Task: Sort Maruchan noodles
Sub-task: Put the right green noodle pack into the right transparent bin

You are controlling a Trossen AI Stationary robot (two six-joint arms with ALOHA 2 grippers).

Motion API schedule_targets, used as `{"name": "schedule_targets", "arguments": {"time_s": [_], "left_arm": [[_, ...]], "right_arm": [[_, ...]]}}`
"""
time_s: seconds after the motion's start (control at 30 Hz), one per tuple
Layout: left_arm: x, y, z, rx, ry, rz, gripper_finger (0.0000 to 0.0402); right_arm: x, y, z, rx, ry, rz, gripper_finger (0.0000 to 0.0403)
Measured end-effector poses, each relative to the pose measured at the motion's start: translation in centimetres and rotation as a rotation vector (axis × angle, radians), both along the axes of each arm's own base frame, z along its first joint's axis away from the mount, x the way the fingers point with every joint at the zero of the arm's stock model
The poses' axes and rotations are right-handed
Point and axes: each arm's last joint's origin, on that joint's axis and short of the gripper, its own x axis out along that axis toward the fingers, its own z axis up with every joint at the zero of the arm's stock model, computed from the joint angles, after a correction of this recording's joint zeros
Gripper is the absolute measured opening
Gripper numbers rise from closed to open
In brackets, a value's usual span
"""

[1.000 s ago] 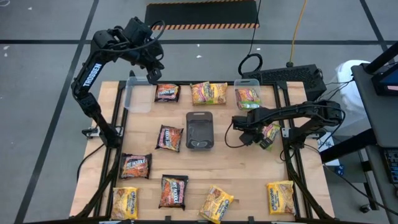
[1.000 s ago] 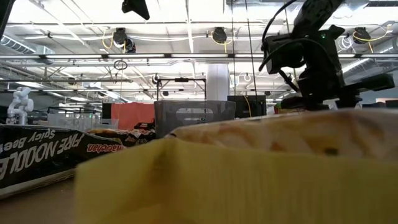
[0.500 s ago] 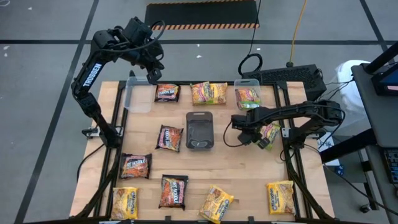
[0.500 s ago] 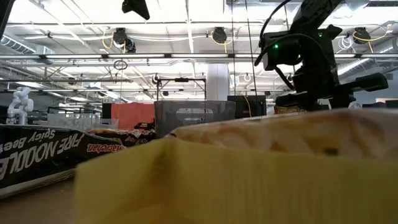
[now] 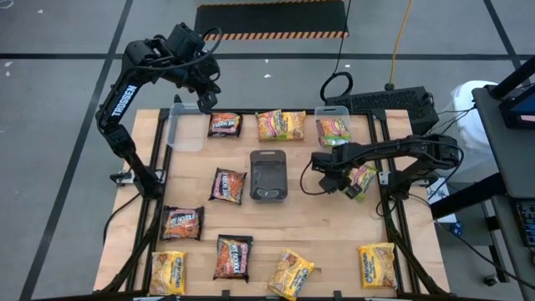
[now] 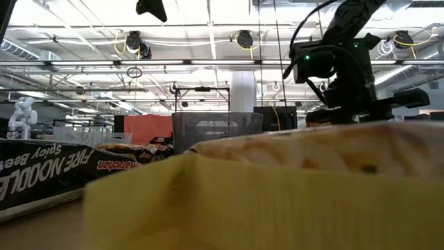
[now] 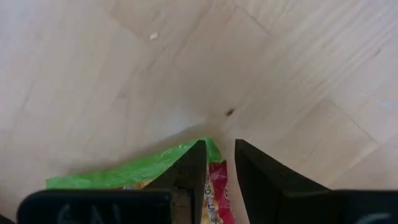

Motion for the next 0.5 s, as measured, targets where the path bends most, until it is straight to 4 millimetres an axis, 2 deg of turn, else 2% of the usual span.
{"name": "schedule_targets", "arguments": {"time_s": [0.3, 0.5], "left_arm": [[0.0, 0.0, 0.0, -0.001, 0.0, 0.001, 0.0037], [0.0, 0.0, 0.0, -0.005, -0.003, 0.001, 0.0037]], "right_arm": [[-2.0, -0.5, -1.6, 0.015, 0.091, -0.041, 0.0077], [-2.4, -0.4, -1.8, 0.015, 0.119, -0.042, 0.0077]]}}
